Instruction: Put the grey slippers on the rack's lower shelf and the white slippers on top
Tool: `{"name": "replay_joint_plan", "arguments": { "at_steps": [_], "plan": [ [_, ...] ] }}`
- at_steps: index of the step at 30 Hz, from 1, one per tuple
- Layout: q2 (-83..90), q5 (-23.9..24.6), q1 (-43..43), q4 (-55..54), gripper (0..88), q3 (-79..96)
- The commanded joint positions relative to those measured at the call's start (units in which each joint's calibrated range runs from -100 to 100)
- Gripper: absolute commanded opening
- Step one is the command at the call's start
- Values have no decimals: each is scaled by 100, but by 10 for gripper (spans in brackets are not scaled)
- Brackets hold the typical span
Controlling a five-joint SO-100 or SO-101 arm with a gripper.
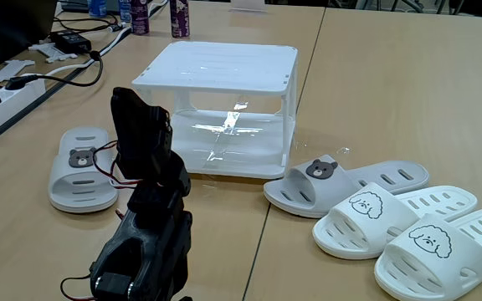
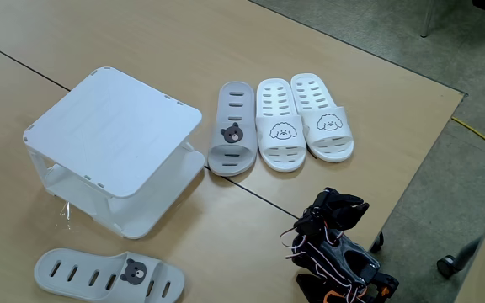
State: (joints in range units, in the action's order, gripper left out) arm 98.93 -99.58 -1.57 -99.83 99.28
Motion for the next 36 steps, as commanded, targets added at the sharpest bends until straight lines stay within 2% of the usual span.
{"name": "replay_joint_plan", "arguments": {
  "at_steps": [1, 9, 12, 19, 23, 26, 29, 36],
  "plan": [
    [-11, -42, -24, 26, 7, 54],
    [-36, -42, 42, 35, 7, 54],
    [-347, -42, 50, 682, 7, 54],
    [-4192, -42, 50, 1881, 7, 18],
    [-6910, -42, 9, 1890, 7, -45],
    [-8004, -42, -24, 1700, 7, -45],
    [-8584, -42, -583, 1691, 6, -36],
    [-9746, -42, -2524, 1674, 8, 0]
  ]
}}
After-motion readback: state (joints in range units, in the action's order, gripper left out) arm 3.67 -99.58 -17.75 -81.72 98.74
